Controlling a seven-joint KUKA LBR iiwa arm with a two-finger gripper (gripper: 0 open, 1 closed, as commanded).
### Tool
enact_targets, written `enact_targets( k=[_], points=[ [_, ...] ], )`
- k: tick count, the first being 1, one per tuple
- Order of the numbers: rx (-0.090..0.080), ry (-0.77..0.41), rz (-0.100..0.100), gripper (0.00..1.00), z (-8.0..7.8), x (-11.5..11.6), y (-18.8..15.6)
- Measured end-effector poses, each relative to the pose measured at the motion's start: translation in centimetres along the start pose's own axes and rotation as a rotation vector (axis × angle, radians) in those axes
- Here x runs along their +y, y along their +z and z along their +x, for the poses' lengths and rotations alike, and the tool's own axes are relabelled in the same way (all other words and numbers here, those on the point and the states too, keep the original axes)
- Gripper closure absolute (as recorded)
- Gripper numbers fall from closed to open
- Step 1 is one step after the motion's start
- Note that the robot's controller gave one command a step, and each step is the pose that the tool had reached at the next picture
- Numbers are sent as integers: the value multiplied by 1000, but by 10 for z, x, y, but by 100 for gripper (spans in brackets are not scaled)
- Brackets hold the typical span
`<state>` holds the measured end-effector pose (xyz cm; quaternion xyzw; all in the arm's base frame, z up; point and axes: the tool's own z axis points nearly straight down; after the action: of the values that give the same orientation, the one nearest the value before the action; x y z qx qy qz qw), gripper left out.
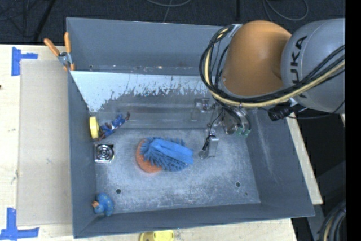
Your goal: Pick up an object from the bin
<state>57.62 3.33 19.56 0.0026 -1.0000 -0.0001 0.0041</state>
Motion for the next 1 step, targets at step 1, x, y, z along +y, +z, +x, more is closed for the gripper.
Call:
enact_targets(
  k=[1],
  points=[
    [-8, 1, 0, 0, -2, 0, -4]
  ],
)
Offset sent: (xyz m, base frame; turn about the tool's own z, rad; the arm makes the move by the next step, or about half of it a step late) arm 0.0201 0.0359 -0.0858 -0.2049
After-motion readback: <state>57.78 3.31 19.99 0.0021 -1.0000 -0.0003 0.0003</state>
